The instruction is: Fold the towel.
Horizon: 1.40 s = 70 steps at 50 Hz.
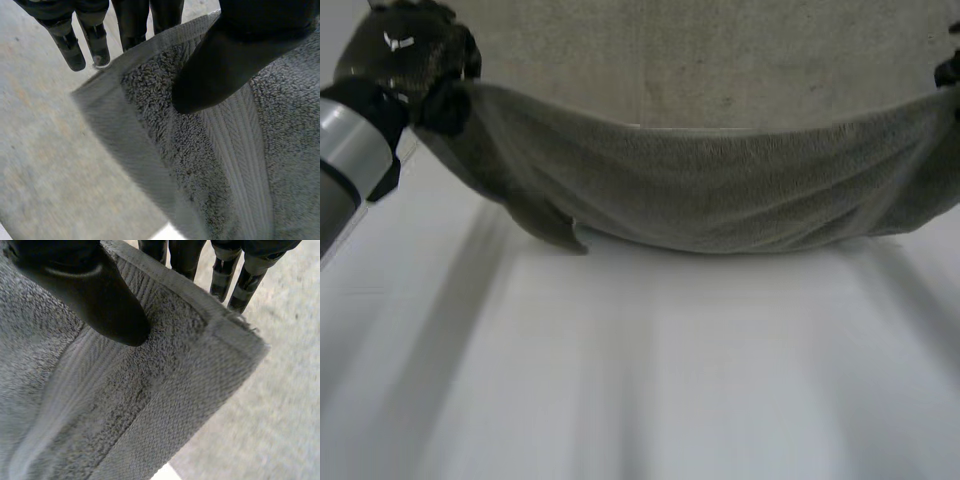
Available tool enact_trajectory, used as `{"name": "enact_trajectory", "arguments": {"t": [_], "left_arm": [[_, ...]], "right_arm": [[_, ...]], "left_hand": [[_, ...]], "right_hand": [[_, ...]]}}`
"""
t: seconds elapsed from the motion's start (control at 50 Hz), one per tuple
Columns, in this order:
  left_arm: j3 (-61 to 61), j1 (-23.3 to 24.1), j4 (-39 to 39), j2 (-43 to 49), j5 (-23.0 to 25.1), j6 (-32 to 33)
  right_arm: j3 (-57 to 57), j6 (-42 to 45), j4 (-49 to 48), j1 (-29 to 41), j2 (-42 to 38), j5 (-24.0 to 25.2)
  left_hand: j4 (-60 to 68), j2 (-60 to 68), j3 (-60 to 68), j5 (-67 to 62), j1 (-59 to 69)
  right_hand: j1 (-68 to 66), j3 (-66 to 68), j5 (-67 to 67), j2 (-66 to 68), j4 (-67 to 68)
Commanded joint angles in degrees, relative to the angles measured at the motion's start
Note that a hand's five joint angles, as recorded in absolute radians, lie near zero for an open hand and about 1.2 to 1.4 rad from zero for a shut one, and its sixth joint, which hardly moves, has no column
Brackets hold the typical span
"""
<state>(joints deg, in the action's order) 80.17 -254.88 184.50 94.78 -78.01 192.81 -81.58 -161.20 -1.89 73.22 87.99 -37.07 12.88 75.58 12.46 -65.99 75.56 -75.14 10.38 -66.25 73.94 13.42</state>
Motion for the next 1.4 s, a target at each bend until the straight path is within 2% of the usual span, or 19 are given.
{"name": "enact_trajectory", "arguments": {"t": [0.02,0.04,0.08,0.16,0.24,0.26,0.3,0.36,0.4,0.52,0.74,0.8,0.86,0.98,1.02,1.12,1.16,1.26,1.4], "left_arm": [[-11.68,0.69,10.24,12.51,-0.66,-0.07],[-11.70,0.70,10.27,12.53,-0.66,-0.07],[-15.38,1.31,14.90,14.11,-0.39,0.02],[-16.36,0.71,18.08,13.51,-0.74,-0.41],[-12.51,0.62,18.97,10.52,0.48,-2.08],[-12.49,0.61,18.97,10.51,0.49,-2.09],[-7.51,0.18,18.79,9.37,3.98,-2.35],[-4.41,-0.18,18.62,9.28,6.82,-2.44],[2.06,-1.92,17.66,8.50,11.63,-2.09],[13.06,-5.27,14.41,4.37,16.65,-2.09],[21.08,-6.42,8.60,-4.08,17.36,-2.79],[21.78,-6.51,5.17,-6.19,17.36,-3.49],[22.40,-6.51,1.24,-8.63,17.36,-4.11],[23.28,-6.15,-4.15,-13.83,17.45,-4.37],[23.80,-5.98,-8.08,-18.64,17.36,-4.63],[23.81,-6.42,-10.21,-21.04,17.45,-6.39],[24.15,-6.42,-9.86,-21.04,17.45,-7.26],[26.53,-6.77,-9.24,-19.11,17.54,-8.41],[25.56,-5.80,-7.84,-5.31,17.54,-8.33]], "right_arm": [[11.93,-0.16,-13.83,11.06,-14.49,-10.10],[11.97,-0.17,-13.85,11.07,-14.52,-10.13],[20.63,-1.21,-14.55,11.85,-16.45,-15.90],[25.57,-5.15,-14.11,12.38,-16.54,-18.03],[23.50,-11.49,-14.55,11.60,-15.75,-11.82],[23.48,-11.50,-14.55,11.60,-15.75,-11.80],[18.50,-12.82,-14.99,10.46,-13.91,-7.43],[14.10,-11.60,-15.69,8.97,-12.50,-4.34],[12.08,-10.81,-15.69,8.09,-12.15,-3.28],[2.85,-6.24,-14.73,3.34,-10.05,1.02],[-9.81,-2.28,-14.02,-6.15,-3.63,9.38],[-10.97,-2.28,-13.93,-7.13,-2.92,10.26],[-13.42,-2.45,-11.92,-10.28,-0.47,13.42],[-14.48,-2.45,-7.09,-14.41,3.58,17.55],[-14.57,-2.45,-5.06,-16.35,5.08,19.40],[-15.01,-2.45,-2.68,-20.22,7.37,24.50],[-15.80,-2.28,-2.68,-21.36,7.54,27.39],[-17.03,-2.01,-3.39,-21.10,5.97,28.81],[-13.25,-2.10,-3.56,-15.48,-3.18,28.11]], "left_hand": [[-2.88,4.42,-2.46,-4.01,4.44],[-2.88,4.42,-2.46,-4.01,4.44],[-2.88,4.42,-2.46,-4.01,4.44],[-2.88,4.42,-2.46,-4.01,4.44],[-2.88,4.42,-2.46,-4.01,4.44],[-2.88,4.42,-2.46,-4.01,4.44],[-2.88,4.42,-2.46,-4.01,4.44],[-2.88,4.42,-2.46,-4.01,4.44],[-2.88,4.42,-2.46,-4.01,4.44],[-2.88,4.42,-2.46,-4.01,4.44],[-2.88,4.42,-2.46,-4.01,4.44],[-2.88,4.42,-2.46,-4.01,4.44],[-2.88,4.42,-2.46,-4.01,4.44],[-2.88,4.42,-2.46,-4.01,4.44],[-2.88,4.42,-2.46,-4.01,4.44],[-2.88,4.42,-2.46,-4.01,4.44],[-2.88,4.42,-2.46,-4.01,4.44],[-2.88,4.42,-2.46,-4.01,4.44],[-2.88,4.42,-2.46,-4.01,4.44]], "right_hand": [[-4.86,-0.38,-3.75,6.06,-3.42],[-4.86,-0.38,-3.75,6.06,-3.42],[-4.86,-0.38,-3.75,6.06,-3.42],[-4.86,-0.38,-3.75,6.06,-3.42],[-4.86,-0.38,-3.75,6.06,-3.42],[-4.86,-0.38,-3.75,6.06,-3.42],[-4.86,-0.38,-3.75,6.06,-3.42],[-4.86,-0.38,-3.75,6.06,-3.42],[-4.86,-0.38,-3.75,6.06,-3.42],[-4.86,-0.38,-3.75,6.06,-3.42],[-4.86,-0.38,-3.75,6.06,-3.42],[-4.86,-0.38,-3.75,6.06,-3.42],[-4.86,-0.38,-3.75,6.06,-3.42],[-4.86,-0.38,-3.75,6.06,-3.42],[-4.86,-0.38,-3.75,6.06,-3.42],[-4.86,-0.38,-3.75,6.06,-3.42],[-4.86,-0.38,-3.75,6.06,-3.42],[-4.86,-0.38,-3.75,6.06,-3.42],[-4.86,-0.38,-3.75,6.06,-3.42]]}}
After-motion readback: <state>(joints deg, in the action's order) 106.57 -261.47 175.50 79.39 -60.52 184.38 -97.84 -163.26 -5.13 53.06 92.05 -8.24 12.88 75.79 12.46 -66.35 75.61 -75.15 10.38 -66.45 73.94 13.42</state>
